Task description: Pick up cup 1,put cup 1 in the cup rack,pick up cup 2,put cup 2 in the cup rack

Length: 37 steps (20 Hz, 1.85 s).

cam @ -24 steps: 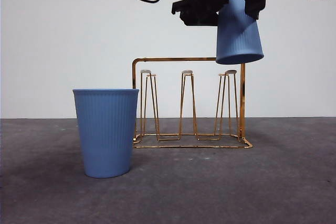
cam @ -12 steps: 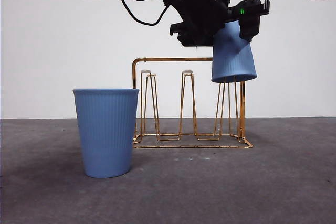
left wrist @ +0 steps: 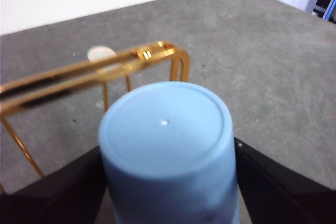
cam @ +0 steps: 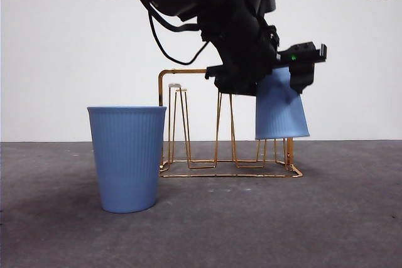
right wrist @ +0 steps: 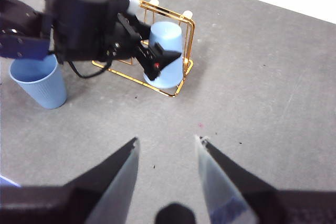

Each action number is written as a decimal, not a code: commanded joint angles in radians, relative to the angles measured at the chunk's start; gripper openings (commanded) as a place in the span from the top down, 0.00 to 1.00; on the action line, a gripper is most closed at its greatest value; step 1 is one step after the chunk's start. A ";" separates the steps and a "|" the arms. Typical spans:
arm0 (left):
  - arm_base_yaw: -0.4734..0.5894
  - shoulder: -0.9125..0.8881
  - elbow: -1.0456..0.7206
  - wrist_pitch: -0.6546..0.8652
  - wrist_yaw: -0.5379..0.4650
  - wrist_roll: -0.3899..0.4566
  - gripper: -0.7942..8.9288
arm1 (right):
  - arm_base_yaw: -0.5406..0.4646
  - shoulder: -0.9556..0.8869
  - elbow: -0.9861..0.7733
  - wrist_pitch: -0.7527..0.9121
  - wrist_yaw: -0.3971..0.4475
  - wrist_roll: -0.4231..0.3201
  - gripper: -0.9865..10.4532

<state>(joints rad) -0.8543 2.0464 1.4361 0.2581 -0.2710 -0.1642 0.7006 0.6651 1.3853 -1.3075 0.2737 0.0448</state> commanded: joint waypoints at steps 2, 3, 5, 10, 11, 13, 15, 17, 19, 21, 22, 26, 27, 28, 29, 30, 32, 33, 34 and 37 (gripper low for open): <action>-0.022 0.036 0.000 -0.034 0.005 -0.044 0.92 | 0.000 -0.003 -0.006 0.021 0.003 -0.005 0.75; -0.022 0.043 0.000 -0.045 -0.002 -0.059 0.92 | 0.000 -0.003 -0.006 0.024 0.003 -0.005 0.75; -0.027 0.051 0.000 -0.075 -0.011 -0.077 0.93 | 0.000 -0.002 -0.006 0.026 0.003 -0.014 0.75; -0.027 0.051 0.000 -0.122 -0.014 -0.079 0.86 | 0.000 -0.002 -0.006 0.027 0.003 -0.023 0.75; -0.027 0.051 0.000 -0.135 -0.013 -0.080 0.76 | 0.000 -0.002 -0.006 0.027 0.003 -0.023 0.75; -0.027 0.051 0.000 -0.161 -0.010 -0.094 0.53 | 0.000 -0.002 -0.006 0.027 0.003 -0.023 0.75; -0.027 0.051 0.000 -0.179 -0.010 -0.105 0.49 | 0.000 -0.002 -0.006 0.027 0.003 -0.024 0.75; -0.027 0.051 0.000 -0.195 -0.002 -0.106 0.48 | 0.000 -0.002 -0.006 0.027 0.003 -0.026 0.75; -0.024 0.050 0.000 -0.205 0.017 -0.119 0.43 | 0.000 -0.002 -0.006 0.027 0.003 -0.027 0.75; -0.023 0.049 0.000 -0.224 0.025 -0.138 0.43 | 0.000 -0.002 -0.006 0.027 0.003 -0.027 0.75; -0.021 0.049 0.000 -0.235 0.039 -0.143 0.43 | 0.000 -0.002 -0.006 0.027 0.003 -0.028 0.75; -0.021 0.040 0.000 -0.312 0.056 -0.150 0.43 | 0.000 -0.002 -0.006 0.027 0.003 -0.031 0.75; -0.021 0.035 0.000 -0.336 0.069 -0.151 0.43 | 0.000 -0.002 -0.006 0.027 0.003 -0.031 0.75; -0.021 0.030 0.000 -0.360 0.071 -0.154 0.43 | 0.000 -0.002 -0.006 0.027 0.003 -0.031 0.75; -0.021 0.023 0.000 -0.382 0.075 -0.158 0.43 | 0.000 -0.002 -0.006 0.027 0.003 -0.031 0.75; -0.022 0.019 0.000 -0.399 0.086 -0.158 0.43 | 0.000 -0.002 -0.006 0.027 0.003 -0.031 0.75; -0.024 0.006 0.000 -0.432 0.105 -0.171 0.43 | 0.000 -0.002 -0.006 0.027 0.003 -0.030 0.75; -0.024 -0.001 0.000 -0.446 0.128 -0.174 0.43 | 0.000 -0.002 -0.006 0.027 0.003 -0.030 0.75; -0.024 -0.010 0.001 -0.465 0.149 -0.178 0.43 | 0.000 -0.002 -0.006 0.027 0.003 -0.030 0.75; -0.027 -0.046 0.000 -0.550 0.219 -0.198 0.43 | 0.000 -0.002 -0.006 0.027 0.003 -0.029 0.75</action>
<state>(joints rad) -0.8783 2.0060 1.4448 -0.2966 -0.0582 -0.3485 0.7006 0.6651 1.3853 -1.2869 0.2737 0.0177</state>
